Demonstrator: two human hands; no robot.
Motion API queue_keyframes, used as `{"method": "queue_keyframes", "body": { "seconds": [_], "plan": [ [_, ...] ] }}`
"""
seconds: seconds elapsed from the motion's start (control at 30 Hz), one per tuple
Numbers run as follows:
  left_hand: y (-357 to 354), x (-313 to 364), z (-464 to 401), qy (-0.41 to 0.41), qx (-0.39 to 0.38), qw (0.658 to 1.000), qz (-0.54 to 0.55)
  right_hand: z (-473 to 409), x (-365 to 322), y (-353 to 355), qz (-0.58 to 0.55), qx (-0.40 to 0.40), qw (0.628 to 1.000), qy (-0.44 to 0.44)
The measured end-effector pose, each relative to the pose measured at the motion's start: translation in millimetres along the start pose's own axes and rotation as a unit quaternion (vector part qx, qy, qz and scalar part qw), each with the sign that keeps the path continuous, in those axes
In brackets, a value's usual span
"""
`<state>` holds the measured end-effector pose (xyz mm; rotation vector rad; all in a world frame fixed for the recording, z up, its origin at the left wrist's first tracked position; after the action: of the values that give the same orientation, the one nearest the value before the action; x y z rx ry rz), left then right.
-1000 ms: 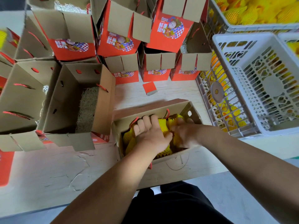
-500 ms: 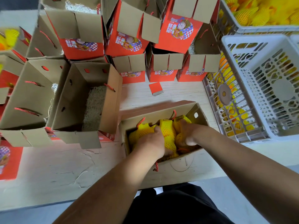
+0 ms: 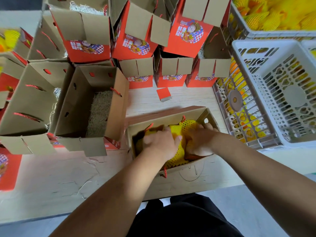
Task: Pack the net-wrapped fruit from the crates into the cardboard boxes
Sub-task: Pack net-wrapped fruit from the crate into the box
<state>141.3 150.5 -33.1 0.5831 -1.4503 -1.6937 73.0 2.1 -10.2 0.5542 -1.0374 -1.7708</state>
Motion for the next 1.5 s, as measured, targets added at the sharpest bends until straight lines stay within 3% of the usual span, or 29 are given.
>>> {"method": "queue_keyframes", "body": {
  "seconds": [0.07,0.13,0.27,0.4,0.67,0.8,0.93,1.03,1.1,1.23,1.33,1.4,1.5],
  "plan": [
    [2,-1,-6,0.005,0.052,0.999,-0.005,-4,0,12,-0.063,0.072,0.995,-0.03],
    [-1,1,-11,0.015,0.019,1.0,0.001,-4,-4,16,-0.064,0.123,0.99,-0.034],
    [-10,5,-10,0.033,-0.078,0.996,-0.015,-6,-21,-2,0.056,0.084,0.994,0.046],
    [-17,3,-6,0.074,-0.059,0.996,0.003,-17,-25,-18,0.067,0.122,0.989,0.051],
    [-23,2,5,0.13,0.009,0.988,0.088,-18,-1,-20,-0.073,0.196,0.976,0.064],
    [-18,6,4,0.097,-0.007,0.995,0.021,-19,-1,-20,-0.062,0.162,0.981,0.082],
    [-3,-2,17,0.051,0.065,0.995,0.054,-20,-4,-21,-0.087,0.159,0.981,0.075],
    [-6,3,24,-0.007,-0.074,0.99,0.119,-20,-5,-18,-0.249,0.118,0.959,0.064],
    [-8,13,23,-0.025,-0.102,0.983,0.153,-18,-11,-20,-0.314,0.105,0.943,0.047],
    [-9,18,22,-0.027,-0.121,0.97,0.208,-9,-14,-19,-0.304,0.122,0.944,0.035],
    [-2,9,32,-0.05,-0.078,0.98,0.177,5,-10,-13,-0.274,0.165,0.947,0.042],
    [5,1,39,-0.052,-0.045,0.983,0.171,17,-14,-15,-0.265,0.146,0.952,0.054],
    [9,-13,43,-0.028,-0.097,0.984,0.145,27,-24,-25,-0.265,0.096,0.956,0.087]
  ]
}}
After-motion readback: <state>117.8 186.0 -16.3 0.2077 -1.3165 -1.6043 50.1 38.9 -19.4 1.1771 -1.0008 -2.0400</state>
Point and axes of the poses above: each hand's wrist, its own z-axis away from the middle knuckle, its own y-axis out of the back of the hand, x = y × z, the point moved 1 cm from there along -z, towards the middle knuckle, and after that the axes turned 15 degrees about x, right-handed, at the moved point
